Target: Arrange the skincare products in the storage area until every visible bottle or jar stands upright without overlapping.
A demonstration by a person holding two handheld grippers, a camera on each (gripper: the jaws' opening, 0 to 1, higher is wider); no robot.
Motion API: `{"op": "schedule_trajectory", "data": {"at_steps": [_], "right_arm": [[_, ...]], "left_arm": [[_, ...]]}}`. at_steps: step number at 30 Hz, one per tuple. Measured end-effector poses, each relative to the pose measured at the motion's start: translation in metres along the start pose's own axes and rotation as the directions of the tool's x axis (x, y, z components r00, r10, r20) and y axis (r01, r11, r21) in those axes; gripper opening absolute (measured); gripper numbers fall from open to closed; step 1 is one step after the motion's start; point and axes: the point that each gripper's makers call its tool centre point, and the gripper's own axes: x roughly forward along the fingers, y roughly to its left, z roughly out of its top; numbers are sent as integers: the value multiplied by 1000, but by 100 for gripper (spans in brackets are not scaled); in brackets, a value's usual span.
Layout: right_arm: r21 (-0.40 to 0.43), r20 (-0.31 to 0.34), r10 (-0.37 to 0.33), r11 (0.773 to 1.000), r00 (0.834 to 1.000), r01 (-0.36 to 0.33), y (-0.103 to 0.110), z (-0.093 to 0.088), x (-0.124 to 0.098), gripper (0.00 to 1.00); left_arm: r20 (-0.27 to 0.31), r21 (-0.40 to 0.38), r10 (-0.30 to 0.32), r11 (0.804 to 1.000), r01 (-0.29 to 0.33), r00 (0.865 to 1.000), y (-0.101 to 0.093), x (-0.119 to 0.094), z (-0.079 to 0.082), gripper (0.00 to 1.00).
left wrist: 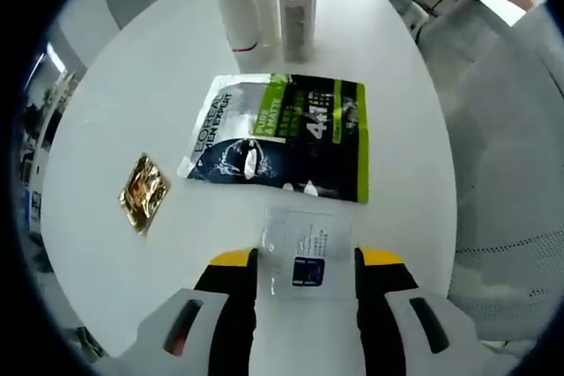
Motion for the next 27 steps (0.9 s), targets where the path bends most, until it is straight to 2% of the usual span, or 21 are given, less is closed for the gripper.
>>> {"op": "schedule_trajectory", "data": {"at_steps": [16,23,27], "right_arm": [[-16,21,9,1000,1000,-9,6,4,-7,100],[-24,27,18,1000,999,-17,10,4,-10,100],[-32,29,25,999,999,-24,14,4,-12,100]], "left_arm": [[25,-38,46,998,-45,999,-4,-16,3,54],[86,-152,71,987,-57,994,-11,-27,5,60],[93,-176,85,982,-68,992,-14,-28,-3,62]]}}
